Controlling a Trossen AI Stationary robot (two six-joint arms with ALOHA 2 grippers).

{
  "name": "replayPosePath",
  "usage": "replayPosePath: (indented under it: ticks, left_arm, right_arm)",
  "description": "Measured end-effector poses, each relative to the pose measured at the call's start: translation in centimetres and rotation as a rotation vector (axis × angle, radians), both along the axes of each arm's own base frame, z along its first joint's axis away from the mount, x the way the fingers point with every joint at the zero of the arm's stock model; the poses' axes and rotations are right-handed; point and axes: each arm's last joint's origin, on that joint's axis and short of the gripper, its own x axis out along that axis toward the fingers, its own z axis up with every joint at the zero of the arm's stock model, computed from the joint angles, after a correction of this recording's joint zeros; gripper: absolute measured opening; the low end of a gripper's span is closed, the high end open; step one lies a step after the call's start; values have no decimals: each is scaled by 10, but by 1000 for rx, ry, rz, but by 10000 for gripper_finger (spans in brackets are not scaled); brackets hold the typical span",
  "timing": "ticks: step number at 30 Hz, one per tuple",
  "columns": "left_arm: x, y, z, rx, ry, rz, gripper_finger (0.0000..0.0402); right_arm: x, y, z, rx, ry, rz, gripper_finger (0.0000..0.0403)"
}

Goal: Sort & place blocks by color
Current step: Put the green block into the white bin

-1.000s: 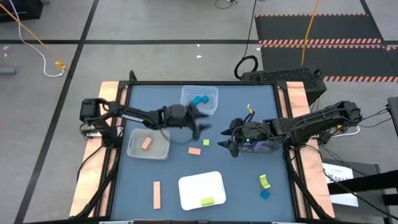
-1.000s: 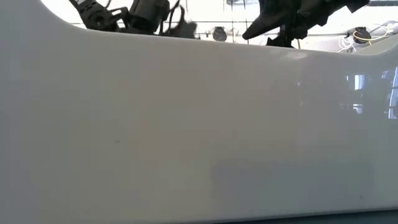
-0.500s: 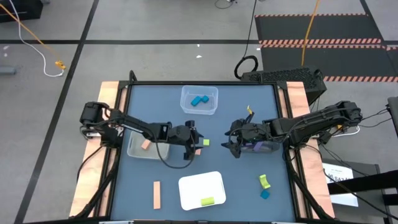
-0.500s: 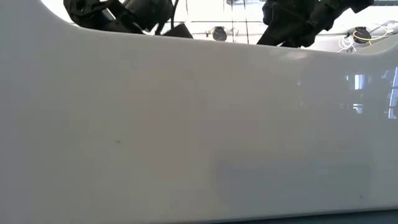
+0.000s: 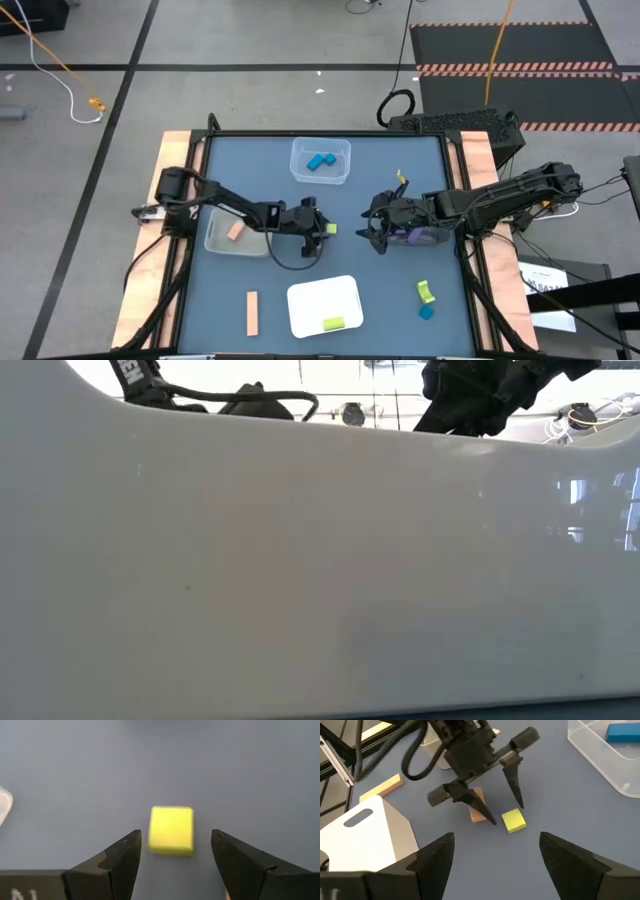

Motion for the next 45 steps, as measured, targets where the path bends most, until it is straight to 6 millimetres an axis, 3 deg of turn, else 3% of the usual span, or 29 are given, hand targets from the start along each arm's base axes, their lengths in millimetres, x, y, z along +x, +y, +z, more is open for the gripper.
replayPosePath:
  ticks: [6, 13, 20, 24, 26, 31, 39, 42, 45]
  left_arm:
    - [3, 10, -11, -52, -3, 67, 241]
    - [3, 13, -11, -35, -9, 51, 234]
    - [3, 9, -10, -36, -7, 25, 132]
    - [2, 9, -5, -53, -21, 39, 128]
    - [3, 9, 8, -62, -74, 54, 128]
    - [0, 11, 66, -57, -305, 120, 128]
    - [-31, 10, 170, 72, -733, 206, 133]
    - [-44, 5, 195, 70, -853, 194, 133]
    - [-51, 0, 206, 47, -904, 183, 132]
  right_arm:
    - [0, 0, 0, -1, 0, 1, 281]
    - [0, 0, -1, -5, 7, 3, 281]
    - [-1, 0, -1, -8, 14, 4, 281]
    - [-1, 0, -1, -6, 17, 2, 281]
    - [-1, 0, -2, -4, 21, 0, 281]
    - [-2, 0, -3, -9, 40, 1, 281]
    - [-5, -1, -6, 16, 77, -32, 281]
    - [-5, -2, -6, 3, 69, -54, 281]
    - [-5, -2, -5, -12, 65, -71, 281]
